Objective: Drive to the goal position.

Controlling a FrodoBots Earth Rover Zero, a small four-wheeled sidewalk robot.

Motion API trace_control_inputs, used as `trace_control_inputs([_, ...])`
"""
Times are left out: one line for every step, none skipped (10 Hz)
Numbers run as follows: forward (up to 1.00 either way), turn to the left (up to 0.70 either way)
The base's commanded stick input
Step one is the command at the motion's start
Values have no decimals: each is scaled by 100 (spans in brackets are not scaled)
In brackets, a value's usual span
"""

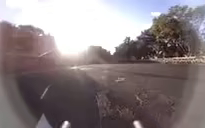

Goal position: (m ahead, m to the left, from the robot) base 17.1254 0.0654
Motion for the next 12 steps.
trace_control_inputs([70, 3])
trace_control_inputs([70, 3])
trace_control_inputs([70, 3])
trace_control_inputs([70, 3])
trace_control_inputs([70, 3])
trace_control_inputs([70, 3])
trace_control_inputs([70, 3])
trace_control_inputs([70, 3])
trace_control_inputs([70, 3])
trace_control_inputs([70, 3])
trace_control_inputs([70, 3])
trace_control_inputs([70, 3])
